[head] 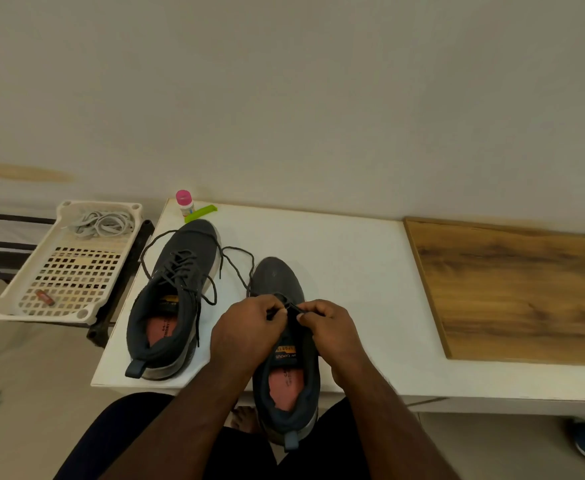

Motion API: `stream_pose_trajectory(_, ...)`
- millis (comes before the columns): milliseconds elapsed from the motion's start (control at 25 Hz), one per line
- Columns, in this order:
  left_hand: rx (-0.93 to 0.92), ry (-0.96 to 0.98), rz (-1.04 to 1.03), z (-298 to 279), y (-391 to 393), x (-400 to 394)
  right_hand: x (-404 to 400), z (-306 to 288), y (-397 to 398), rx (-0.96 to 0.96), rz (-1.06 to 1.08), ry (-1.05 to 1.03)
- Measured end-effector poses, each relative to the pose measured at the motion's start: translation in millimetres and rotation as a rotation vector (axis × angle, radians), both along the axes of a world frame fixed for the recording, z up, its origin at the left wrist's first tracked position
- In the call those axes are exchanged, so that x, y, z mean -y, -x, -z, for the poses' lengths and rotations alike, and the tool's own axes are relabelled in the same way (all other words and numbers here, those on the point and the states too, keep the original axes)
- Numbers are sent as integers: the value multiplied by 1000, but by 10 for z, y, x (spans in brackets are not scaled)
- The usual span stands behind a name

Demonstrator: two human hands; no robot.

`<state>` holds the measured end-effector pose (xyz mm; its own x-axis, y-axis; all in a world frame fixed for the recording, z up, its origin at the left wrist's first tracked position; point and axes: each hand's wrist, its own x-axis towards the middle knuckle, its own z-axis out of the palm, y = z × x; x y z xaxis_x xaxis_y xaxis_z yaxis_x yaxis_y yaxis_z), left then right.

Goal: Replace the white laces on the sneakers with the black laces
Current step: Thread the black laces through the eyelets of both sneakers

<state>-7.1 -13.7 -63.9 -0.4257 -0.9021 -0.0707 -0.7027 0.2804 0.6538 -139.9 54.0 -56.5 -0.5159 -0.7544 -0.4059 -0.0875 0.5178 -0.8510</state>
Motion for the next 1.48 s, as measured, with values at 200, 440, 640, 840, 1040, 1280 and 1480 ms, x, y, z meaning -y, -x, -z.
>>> stream_pose_trajectory(200, 98, 38, -2, -26, 36, -3, 0, 3, 1, 26, -1, -3)
stream_pose_trajectory(440, 58, 8, 17, 45, 56, 0, -1, -28, 1, 82, -6, 8)
stream_pose_trajectory(640, 7, -5, -3, 105, 59, -9, -12, -110, 30, 197, 4, -12)
stream_pose_trajectory(840, -29, -55, -17, 154, 73, 5, 33, -178, 77, 277, 52, -63)
stream_pose_trajectory(1040, -45, -89, -39, 159, 103, -1, 12, -154, 60, 275, 60, -48)
stream_pose_trajectory(1280, -53, -127, -44, 153, 106, 29, 23, -161, 47, 236, 45, -48)
stream_pose_trajectory(1480, -65, -163, -83, 151, 134, 20, 32, -172, 40, 209, 4, -35)
